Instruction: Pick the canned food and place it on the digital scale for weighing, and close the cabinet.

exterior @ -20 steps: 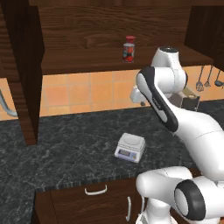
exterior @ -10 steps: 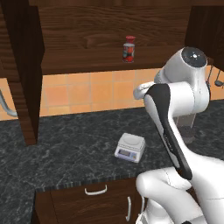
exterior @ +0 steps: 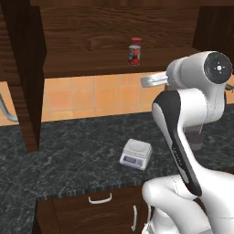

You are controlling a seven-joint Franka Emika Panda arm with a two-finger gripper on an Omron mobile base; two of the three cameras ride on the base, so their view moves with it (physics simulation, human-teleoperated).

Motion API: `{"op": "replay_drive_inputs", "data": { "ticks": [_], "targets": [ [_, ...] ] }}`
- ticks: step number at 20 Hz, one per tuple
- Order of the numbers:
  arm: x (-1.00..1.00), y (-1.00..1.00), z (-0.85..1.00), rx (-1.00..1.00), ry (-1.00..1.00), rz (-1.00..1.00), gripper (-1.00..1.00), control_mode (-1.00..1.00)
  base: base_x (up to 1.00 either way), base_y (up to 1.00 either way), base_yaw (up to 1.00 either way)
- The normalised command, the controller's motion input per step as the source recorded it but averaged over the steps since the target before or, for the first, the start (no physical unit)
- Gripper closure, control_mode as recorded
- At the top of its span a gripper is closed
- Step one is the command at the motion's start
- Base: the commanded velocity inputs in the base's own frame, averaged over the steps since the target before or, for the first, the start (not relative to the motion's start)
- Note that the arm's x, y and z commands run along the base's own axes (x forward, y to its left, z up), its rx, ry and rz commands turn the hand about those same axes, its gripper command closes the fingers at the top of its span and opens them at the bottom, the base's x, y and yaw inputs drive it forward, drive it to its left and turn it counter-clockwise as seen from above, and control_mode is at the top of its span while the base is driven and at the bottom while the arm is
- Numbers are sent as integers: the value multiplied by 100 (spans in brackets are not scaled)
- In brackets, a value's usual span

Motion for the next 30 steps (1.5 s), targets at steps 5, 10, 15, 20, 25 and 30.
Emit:
{"op": "replay_drive_inputs", "data": {
  "ticks": [5, 10, 15, 20, 25, 30],
  "targets": [
    [25, 0, 9, 1, -7, 0, -100, -100, 0, 0, 0],
    [46, 0, 12, 6, -3, 0, -100, -100, 0, 0, 0],
    [18, -1, 32, 9, -13, 0, -100, -100, 0, 0, 0],
    [36, -2, 19, 4, 10, 0, -100, -100, 0, 0, 0],
    [45, 0, 0, 0, 3, 0, -100, -100, 0, 0, 0],
    [51, 0, -13, 0, 1, 1, -100, -100, 0, 0, 0]
  ]
}}
